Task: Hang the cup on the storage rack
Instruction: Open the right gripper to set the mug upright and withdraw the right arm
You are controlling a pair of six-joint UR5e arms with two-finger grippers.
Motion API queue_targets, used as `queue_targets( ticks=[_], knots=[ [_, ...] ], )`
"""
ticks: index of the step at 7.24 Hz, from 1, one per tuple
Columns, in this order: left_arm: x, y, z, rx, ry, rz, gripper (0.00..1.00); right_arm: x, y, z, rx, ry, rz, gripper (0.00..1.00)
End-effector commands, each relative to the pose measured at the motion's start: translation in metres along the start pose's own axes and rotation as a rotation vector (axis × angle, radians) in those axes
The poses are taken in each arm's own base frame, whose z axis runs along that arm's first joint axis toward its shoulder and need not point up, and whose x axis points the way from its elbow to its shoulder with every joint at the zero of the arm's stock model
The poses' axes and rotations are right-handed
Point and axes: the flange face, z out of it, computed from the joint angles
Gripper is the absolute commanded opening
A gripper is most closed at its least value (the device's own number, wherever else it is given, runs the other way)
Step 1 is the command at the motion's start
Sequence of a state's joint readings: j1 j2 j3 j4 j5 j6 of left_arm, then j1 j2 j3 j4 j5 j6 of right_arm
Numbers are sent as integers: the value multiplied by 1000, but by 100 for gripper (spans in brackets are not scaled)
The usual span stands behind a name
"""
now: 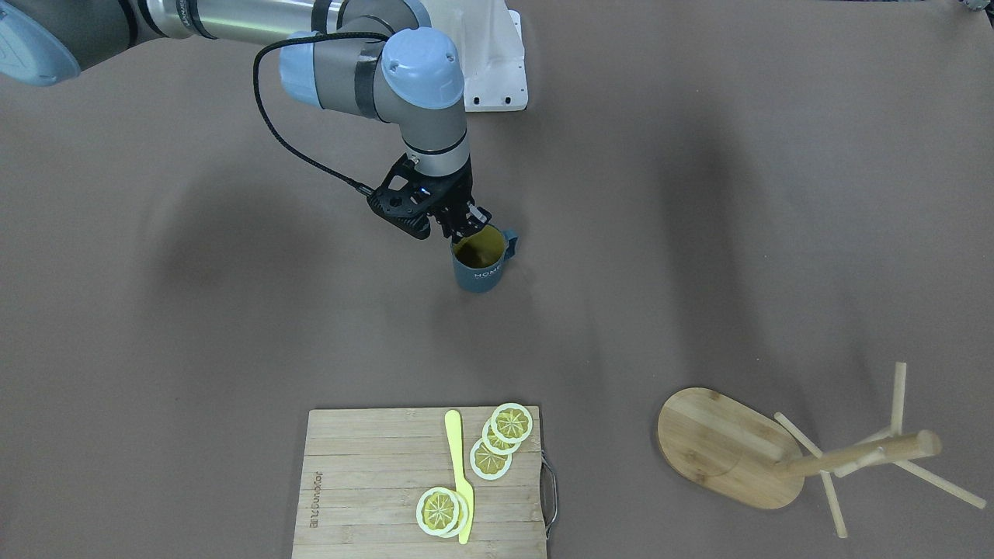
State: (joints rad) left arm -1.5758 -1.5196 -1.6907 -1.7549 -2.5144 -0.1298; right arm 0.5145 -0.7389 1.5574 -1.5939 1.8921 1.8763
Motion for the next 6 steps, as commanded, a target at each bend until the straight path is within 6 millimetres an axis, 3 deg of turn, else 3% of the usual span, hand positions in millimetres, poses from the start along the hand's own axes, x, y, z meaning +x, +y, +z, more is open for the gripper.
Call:
queue_targets(
  ticks=[1, 3, 4, 5, 6],
  knots=[
    [2, -3, -2, 5, 0, 4, 98, -11, 7, -15, -3, -27, -2, 100],
    [12, -6, -6, 15, 27, -8, 98, -14, -28, -64, 6, -104, 2, 100],
    [28, -6, -14, 26, 64, -46, 98, -11, -51, -101, 9, -155, -27, 100],
    [46, -12, -21, 52, 99, -82, 98, 15, -95, -123, -21, -163, -25, 100],
    [62, -8, -22, 94, 155, 23, 98, 49, -129, -145, -29, -178, -91, 100]
  ],
)
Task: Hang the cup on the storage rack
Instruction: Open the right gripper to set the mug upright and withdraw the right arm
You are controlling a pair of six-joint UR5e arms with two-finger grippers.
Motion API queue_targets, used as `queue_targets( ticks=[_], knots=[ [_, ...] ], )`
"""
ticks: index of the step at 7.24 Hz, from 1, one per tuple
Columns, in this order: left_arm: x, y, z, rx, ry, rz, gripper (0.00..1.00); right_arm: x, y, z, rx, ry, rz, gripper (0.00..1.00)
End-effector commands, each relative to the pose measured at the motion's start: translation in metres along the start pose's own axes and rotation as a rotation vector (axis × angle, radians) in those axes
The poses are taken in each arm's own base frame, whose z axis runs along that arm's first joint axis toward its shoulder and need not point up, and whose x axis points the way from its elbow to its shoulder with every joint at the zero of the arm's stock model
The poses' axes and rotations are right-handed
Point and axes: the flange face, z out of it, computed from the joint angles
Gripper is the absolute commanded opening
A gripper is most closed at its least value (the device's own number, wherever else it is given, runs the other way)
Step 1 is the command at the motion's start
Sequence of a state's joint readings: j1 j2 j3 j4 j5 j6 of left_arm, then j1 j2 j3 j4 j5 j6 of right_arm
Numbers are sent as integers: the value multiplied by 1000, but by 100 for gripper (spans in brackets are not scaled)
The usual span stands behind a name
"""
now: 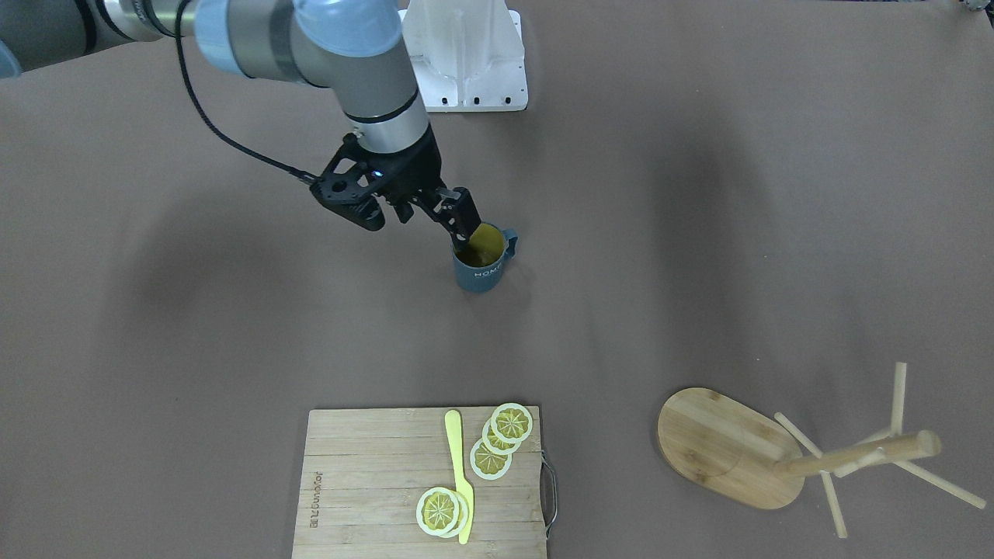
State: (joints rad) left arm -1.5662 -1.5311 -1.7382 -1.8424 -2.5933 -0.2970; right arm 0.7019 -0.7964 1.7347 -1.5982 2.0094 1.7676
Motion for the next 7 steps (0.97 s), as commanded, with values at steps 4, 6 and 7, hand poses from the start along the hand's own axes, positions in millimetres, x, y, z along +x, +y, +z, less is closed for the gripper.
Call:
queue_targets(
  ticks=[4, 6, 7],
  knots=[
    [188, 10, 80, 46, 87, 99, 98, 142, -172, -91, -8, 5, -140, 100],
    [279, -1, 110, 70, 145, 90, 95, 198, -217, -95, 11, 51, -227, 100],
    [318, 9, 129, 94, 184, 107, 96, 230, -241, -100, 8, 71, -270, 100]
  ],
)
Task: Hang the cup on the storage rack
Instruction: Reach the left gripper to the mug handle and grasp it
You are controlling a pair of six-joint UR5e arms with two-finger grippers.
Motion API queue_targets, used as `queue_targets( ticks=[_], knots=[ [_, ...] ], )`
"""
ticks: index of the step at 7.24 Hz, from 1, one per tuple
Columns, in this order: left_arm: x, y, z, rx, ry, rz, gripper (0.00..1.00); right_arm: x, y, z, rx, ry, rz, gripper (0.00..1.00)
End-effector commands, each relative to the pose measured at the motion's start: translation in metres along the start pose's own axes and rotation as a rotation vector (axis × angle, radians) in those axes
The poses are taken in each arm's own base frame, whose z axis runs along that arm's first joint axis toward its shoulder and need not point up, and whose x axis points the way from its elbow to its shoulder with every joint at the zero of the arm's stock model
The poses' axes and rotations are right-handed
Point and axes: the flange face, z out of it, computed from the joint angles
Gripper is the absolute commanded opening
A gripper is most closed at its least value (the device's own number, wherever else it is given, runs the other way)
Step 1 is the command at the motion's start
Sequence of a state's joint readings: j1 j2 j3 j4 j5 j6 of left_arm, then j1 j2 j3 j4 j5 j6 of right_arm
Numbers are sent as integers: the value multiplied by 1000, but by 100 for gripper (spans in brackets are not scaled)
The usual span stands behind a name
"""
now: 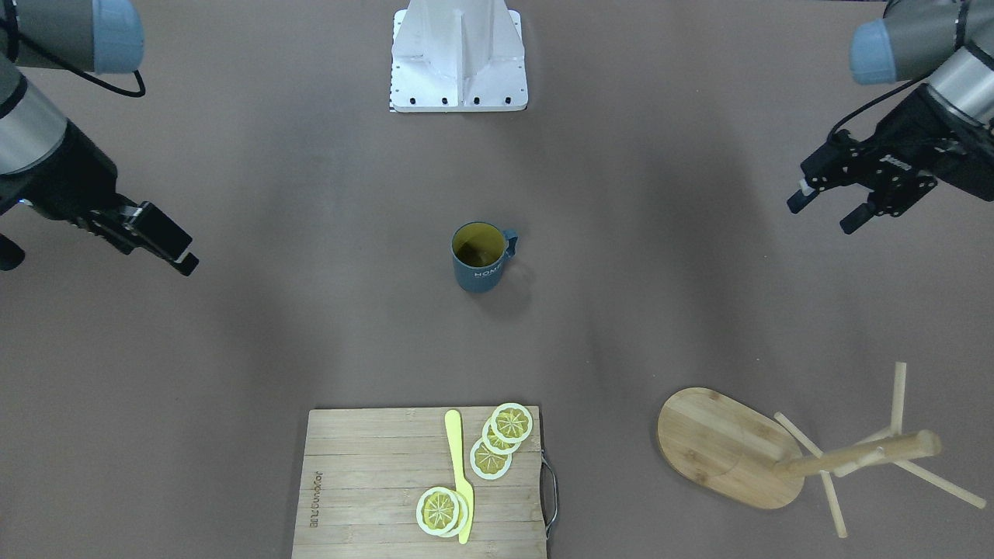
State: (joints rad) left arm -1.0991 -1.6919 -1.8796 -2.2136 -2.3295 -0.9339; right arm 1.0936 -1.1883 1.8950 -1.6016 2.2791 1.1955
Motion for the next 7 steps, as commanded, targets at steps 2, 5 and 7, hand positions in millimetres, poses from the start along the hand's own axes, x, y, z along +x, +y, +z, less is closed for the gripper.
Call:
queue_targets(
  ticks=[2, 5, 7],
  knots=[
    [100, 53, 94, 95, 82, 68, 96, 87, -35, -4, -3, 55, -127, 100],
    [199, 130, 188, 207, 99, 241, 93, 95, -44, 8, -12, 72, -115, 100],
    [228, 147, 238, 249, 83, 358, 93, 92, -45, 10, -13, 70, -118, 100]
  ],
)
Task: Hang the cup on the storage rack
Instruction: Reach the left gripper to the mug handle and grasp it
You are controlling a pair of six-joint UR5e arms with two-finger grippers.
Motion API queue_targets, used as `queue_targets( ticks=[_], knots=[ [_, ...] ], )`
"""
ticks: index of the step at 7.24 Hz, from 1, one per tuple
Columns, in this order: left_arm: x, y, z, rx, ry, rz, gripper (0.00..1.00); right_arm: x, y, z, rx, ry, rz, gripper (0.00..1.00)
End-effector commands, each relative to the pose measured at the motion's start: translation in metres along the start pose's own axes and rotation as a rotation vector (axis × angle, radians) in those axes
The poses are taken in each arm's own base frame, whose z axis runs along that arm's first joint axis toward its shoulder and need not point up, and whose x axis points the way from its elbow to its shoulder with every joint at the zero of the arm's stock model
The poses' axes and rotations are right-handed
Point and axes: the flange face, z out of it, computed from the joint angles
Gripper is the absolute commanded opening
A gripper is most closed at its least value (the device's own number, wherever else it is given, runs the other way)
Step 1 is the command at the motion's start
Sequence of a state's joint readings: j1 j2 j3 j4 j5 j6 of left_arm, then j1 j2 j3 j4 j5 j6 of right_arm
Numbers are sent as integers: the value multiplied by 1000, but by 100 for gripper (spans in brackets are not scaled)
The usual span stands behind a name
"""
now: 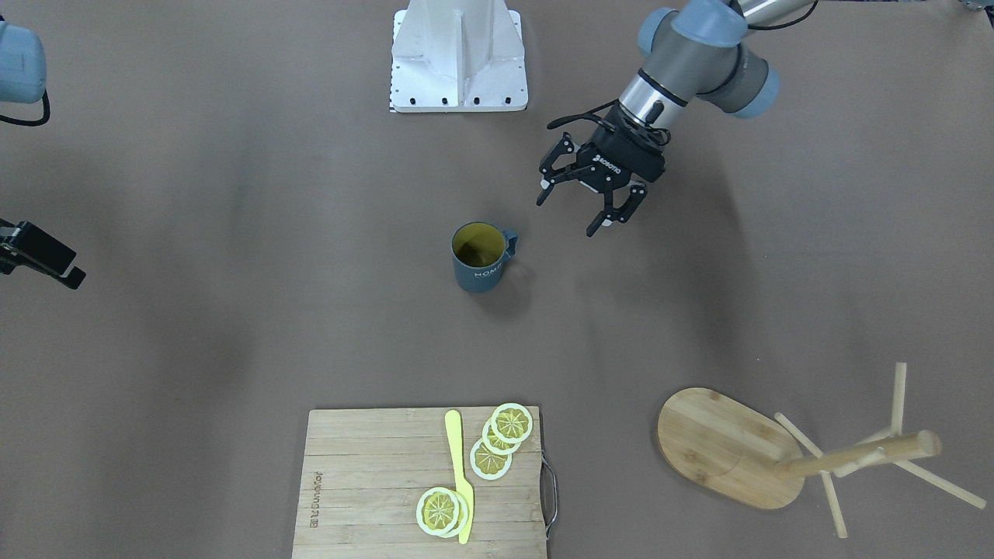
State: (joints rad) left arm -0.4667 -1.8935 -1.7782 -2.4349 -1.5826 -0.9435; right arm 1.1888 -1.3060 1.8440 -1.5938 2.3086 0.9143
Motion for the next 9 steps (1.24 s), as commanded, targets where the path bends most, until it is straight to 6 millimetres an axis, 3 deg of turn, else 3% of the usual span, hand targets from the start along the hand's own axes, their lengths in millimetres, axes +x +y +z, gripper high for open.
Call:
queue_targets(
  ticks=[1, 3, 7, 9],
  knots=[
    [9, 27, 47, 35, 27, 78, 93, -2, -1, 1, 2, 2, -3, 100],
    [-12, 40, 59, 121, 58, 228, 93, -5, 0, 1, 0, -1, -6, 100],
    [6, 40, 61, 129, 87, 235, 93, -5, 0, 1, -1, -2, -6, 100],
    [21, 36, 64, 136, 103, 234, 73, -4, -1, 1, -1, 0, -3, 100]
  ],
)
